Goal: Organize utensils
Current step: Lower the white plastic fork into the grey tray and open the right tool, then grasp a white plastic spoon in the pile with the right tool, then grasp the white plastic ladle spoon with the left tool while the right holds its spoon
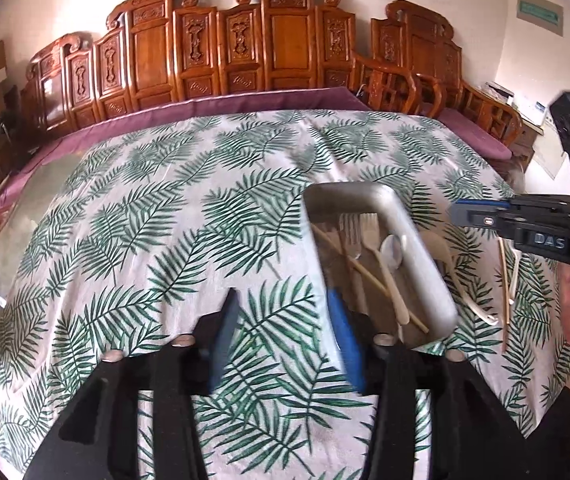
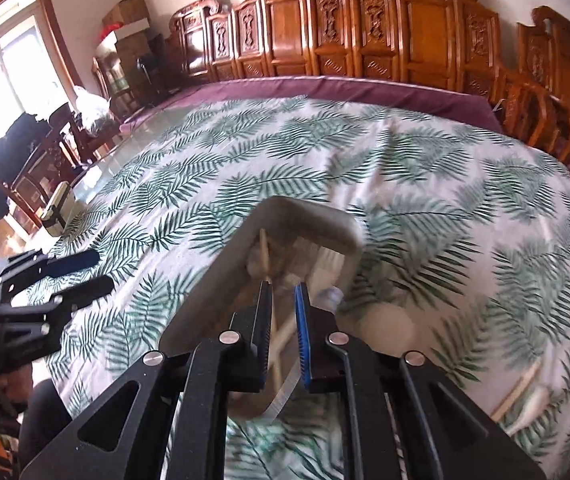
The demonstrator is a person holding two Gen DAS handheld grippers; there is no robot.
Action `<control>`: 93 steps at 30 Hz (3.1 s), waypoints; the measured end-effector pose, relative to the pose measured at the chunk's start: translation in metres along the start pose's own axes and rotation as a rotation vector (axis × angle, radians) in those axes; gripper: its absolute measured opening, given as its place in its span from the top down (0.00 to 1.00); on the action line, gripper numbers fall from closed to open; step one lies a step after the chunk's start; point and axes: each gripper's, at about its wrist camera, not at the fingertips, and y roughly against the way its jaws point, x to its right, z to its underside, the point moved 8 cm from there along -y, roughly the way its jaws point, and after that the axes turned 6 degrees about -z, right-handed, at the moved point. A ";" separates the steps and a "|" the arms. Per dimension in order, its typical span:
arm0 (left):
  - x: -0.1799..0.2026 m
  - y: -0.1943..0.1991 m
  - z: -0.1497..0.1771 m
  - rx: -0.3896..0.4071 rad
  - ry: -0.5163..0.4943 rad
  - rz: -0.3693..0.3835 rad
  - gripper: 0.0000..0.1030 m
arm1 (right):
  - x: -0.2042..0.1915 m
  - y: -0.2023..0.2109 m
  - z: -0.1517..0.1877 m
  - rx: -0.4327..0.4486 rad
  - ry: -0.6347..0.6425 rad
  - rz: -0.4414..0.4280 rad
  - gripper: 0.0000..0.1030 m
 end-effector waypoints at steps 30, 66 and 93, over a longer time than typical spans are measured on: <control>0.168 0.001 0.004 -0.003 -0.163 0.157 0.38 | 0.213 0.047 0.143 -0.103 -0.396 0.238 0.70; 0.222 -0.069 -0.011 -0.125 -0.172 0.093 0.45 | 0.204 0.052 0.163 -0.118 -0.342 0.295 0.96; 0.231 -0.143 -0.003 -0.309 -0.157 -0.021 0.79 | 0.204 0.053 0.169 -0.108 -0.296 0.264 0.96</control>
